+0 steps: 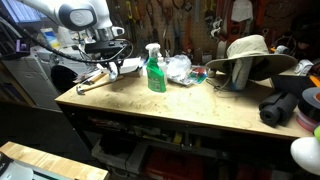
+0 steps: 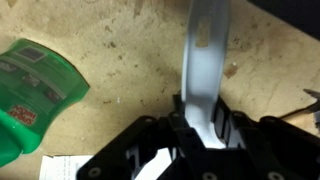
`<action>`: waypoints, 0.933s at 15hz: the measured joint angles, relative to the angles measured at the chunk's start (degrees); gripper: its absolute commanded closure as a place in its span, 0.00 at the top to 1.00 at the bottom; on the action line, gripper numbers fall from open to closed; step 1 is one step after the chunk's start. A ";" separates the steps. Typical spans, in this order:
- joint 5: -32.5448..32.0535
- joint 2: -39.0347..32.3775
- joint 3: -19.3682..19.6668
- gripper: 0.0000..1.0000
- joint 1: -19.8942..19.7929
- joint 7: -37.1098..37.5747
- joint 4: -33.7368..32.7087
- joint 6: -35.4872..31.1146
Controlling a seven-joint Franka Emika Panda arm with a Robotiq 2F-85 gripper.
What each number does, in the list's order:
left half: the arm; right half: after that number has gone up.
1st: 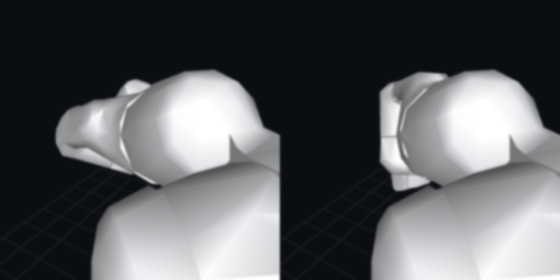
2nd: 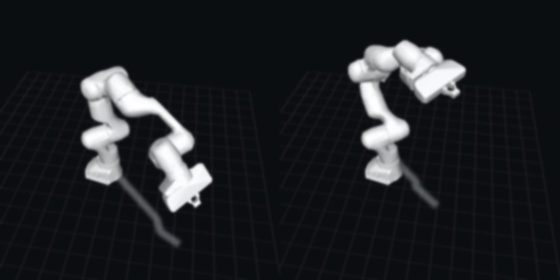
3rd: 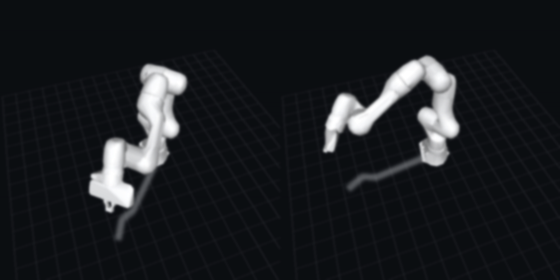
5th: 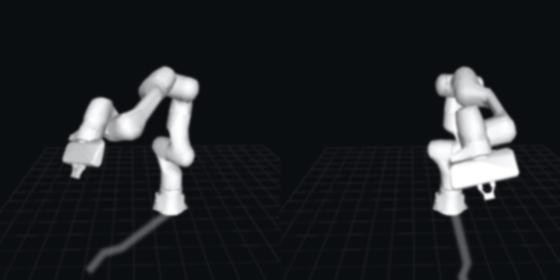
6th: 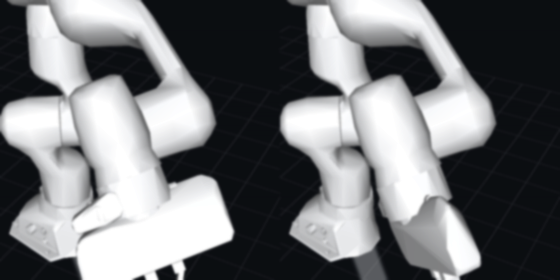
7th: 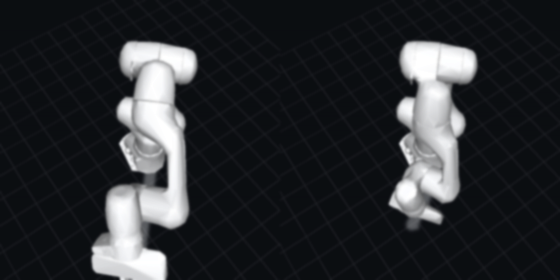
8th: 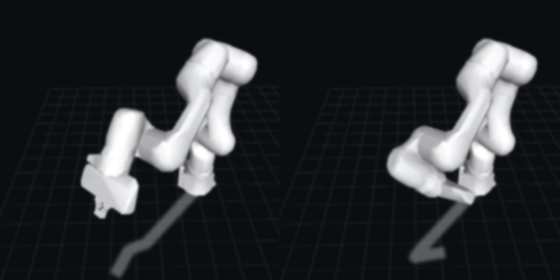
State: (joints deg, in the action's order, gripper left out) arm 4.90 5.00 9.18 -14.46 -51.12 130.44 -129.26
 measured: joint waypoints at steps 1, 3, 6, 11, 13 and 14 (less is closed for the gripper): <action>-0.29 2.08 1.02 0.08 -0.01 -1.33 1.22 2.05; -1.44 6.11 3.10 0.08 -0.04 -3.60 3.32 5.24; -3.64 11.45 6.67 0.08 -0.58 -5.56 5.21 10.13; -7.64 16.56 12.04 0.08 -3.06 -6.24 5.17 20.18; -8.80 16.87 13.78 0.08 -3.93 -6.30 4.73 22.58; -9.18 16.80 14.59 0.08 -4.32 -6.31 4.39 23.59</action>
State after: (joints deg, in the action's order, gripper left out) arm -4.28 21.80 23.76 -18.79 -57.43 134.84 -105.67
